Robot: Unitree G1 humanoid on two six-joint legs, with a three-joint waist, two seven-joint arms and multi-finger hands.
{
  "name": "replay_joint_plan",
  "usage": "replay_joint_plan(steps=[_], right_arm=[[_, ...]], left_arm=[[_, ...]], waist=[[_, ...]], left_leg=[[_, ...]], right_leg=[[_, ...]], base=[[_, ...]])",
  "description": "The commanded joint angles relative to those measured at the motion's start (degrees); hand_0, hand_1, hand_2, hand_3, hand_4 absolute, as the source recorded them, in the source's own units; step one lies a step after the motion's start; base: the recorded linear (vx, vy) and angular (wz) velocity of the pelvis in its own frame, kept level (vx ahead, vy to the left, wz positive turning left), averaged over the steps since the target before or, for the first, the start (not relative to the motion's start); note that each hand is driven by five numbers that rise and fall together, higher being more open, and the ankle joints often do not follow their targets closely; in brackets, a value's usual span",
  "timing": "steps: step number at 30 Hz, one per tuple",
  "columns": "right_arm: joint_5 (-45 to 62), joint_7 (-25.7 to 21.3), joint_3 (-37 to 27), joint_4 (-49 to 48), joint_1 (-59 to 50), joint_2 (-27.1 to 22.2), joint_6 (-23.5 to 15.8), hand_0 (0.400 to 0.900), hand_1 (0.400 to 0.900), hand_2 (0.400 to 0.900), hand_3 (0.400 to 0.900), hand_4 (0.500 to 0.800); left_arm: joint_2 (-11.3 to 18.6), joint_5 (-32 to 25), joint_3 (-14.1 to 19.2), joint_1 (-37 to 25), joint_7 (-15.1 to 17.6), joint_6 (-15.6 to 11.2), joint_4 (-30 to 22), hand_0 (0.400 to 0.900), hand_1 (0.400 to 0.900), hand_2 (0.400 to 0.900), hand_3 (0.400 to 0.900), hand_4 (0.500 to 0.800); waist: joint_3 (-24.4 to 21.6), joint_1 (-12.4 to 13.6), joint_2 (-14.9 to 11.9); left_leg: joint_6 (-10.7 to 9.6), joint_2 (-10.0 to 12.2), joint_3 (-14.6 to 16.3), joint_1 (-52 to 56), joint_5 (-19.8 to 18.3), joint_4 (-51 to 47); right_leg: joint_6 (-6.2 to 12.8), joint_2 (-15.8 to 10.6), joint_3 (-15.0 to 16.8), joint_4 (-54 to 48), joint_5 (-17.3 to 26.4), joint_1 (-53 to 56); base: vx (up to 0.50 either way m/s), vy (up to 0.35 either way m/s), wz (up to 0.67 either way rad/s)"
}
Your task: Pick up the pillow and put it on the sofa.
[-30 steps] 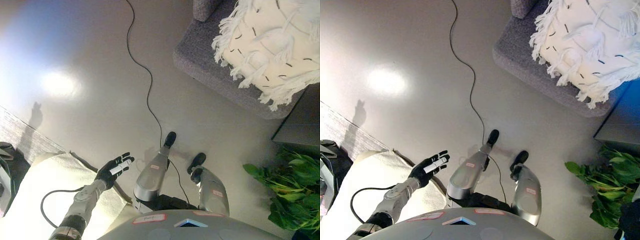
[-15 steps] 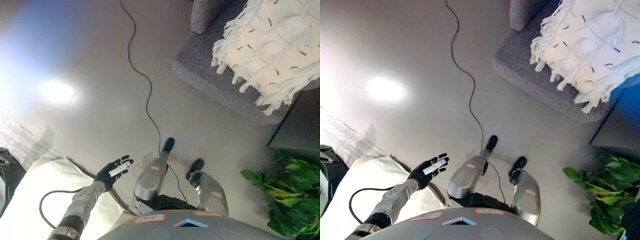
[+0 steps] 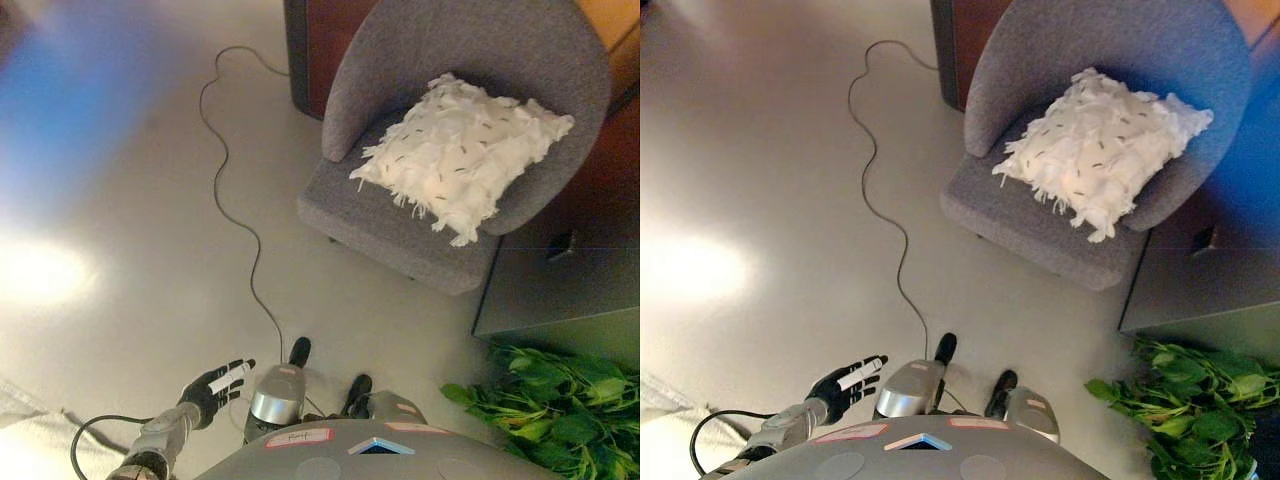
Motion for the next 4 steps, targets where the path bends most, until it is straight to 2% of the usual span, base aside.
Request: replay_joint_plan(steps=[1, 4], right_arm=[[4.49, 2.26, 4.73, -3.82, -3.09, -7.02, -3.75, 0.900, 0.900, 0.900, 0.900, 0.800], [9.17, 1.44, -2.39, -8.42, 6.23, -6.13, -8.90, 0.900, 0.900, 0.900, 0.900, 0.800]], left_arm=[[0.82, 3.42, 1.12, 1.21, 1.60, -0.64, 2.86, 0.900, 0.900, 0.900, 0.900, 0.800], [0.50, 5.47, 1.83, -0.25, 1.81, 0.26, 4.81, 0.900, 0.900, 0.900, 0.900, 0.800]], waist=[[-3.53, -0.79, -3.29], [-3.95, -2.43, -3.33]], left_leg=[[-2.42, 0.11, 3.41, 3.75, -8.29, 0.16], [-2.10, 0.14, 4.46, 4.67, -8.85, 0.04]], right_leg=[[3.51, 0.31, -0.02, -13.97, 3.64, 8.70], [3.71, 0.40, 1.05, -13.77, 3.57, 8.83]], base=[[0.01, 0.010, -0.17], [-0.01, 0.011, -0.21]])
